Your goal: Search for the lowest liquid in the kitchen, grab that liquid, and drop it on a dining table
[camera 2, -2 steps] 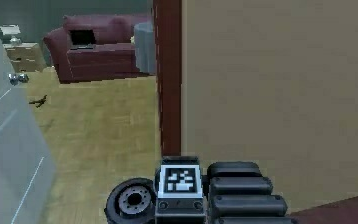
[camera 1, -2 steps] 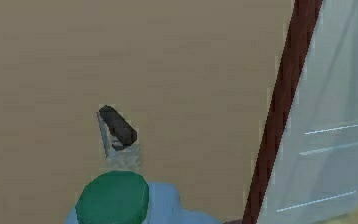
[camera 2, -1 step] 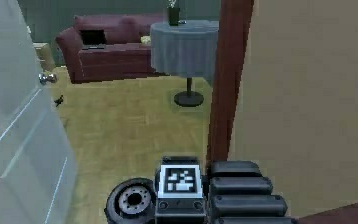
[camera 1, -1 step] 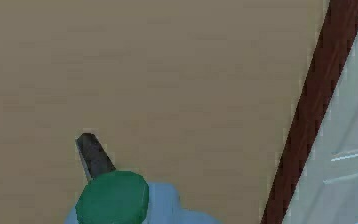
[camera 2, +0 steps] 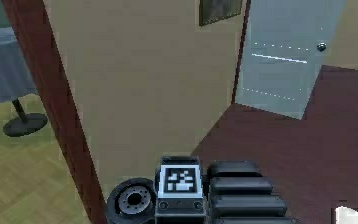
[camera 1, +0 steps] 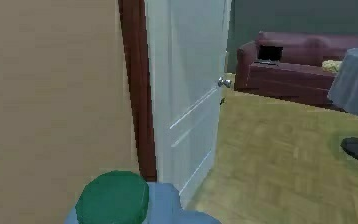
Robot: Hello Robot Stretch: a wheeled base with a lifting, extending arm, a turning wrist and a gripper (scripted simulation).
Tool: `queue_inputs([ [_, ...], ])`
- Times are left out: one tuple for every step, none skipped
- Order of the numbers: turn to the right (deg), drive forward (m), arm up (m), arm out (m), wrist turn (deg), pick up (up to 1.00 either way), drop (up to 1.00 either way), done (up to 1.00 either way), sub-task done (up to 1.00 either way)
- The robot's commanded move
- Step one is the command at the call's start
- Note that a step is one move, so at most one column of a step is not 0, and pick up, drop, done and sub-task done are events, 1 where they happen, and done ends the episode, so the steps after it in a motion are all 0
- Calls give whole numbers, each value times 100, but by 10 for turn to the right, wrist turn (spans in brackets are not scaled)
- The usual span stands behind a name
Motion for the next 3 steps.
queue_inputs([
  [390,0,0,0,0,0,0,0,0],
  [0,90,0,0,0,0,0,0,0],
  [180,0,0,0,0,0,0,0,0],
])
